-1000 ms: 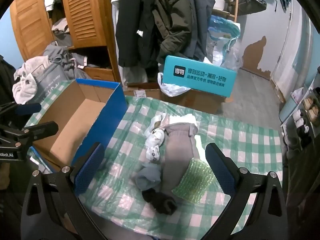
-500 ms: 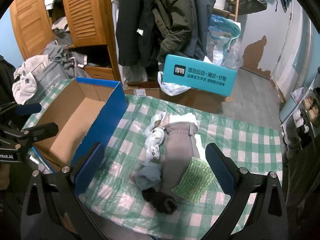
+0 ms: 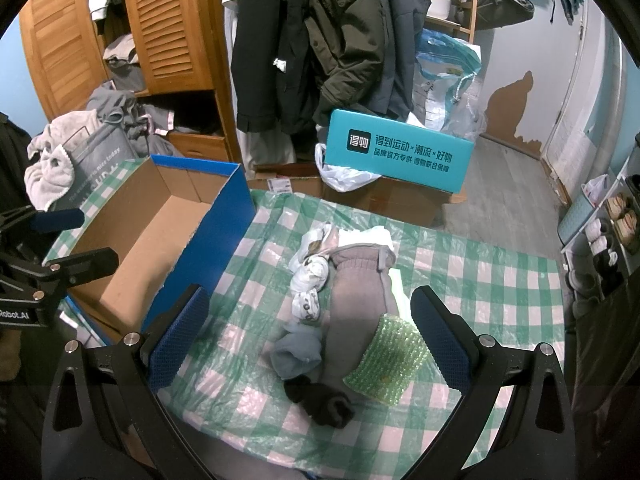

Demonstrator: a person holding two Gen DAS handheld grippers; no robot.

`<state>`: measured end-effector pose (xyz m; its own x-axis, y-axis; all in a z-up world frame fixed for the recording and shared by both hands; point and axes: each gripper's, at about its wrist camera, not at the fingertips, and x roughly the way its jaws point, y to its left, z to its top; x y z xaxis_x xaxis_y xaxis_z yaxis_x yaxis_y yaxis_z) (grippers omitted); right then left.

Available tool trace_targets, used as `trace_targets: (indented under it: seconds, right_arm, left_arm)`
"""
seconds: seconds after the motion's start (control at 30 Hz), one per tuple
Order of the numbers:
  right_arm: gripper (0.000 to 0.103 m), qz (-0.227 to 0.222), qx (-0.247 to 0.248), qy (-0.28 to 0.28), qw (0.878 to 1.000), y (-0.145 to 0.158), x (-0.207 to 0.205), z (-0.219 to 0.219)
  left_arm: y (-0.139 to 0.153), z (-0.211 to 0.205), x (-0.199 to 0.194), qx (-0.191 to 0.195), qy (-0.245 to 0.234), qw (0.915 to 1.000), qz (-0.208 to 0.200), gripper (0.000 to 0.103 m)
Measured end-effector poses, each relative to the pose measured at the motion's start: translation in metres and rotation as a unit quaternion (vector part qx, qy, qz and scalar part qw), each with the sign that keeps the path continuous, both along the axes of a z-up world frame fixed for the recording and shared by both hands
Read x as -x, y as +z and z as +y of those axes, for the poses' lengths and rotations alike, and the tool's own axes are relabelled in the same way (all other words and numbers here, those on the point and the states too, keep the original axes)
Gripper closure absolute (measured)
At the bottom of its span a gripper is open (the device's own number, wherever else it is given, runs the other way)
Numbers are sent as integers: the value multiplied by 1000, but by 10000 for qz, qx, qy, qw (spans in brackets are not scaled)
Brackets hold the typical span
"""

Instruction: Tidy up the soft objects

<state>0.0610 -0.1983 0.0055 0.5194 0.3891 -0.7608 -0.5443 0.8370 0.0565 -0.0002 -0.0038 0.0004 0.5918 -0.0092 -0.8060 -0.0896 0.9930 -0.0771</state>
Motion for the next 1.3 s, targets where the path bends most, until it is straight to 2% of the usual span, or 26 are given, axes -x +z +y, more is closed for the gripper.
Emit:
trace_targets:
  seconds: [1.13, 1.3]
  right_arm:
    - [3, 15, 13, -17, 10000, -2, -2, -5]
    - [3, 28, 11, -44, 10000, -7, 5, -19]
  left_arm:
    - [-1, -2, 0, 0, -14, 10000, 23, 10]
    - [-2, -4, 1, -19, -46, 10000, 25, 10]
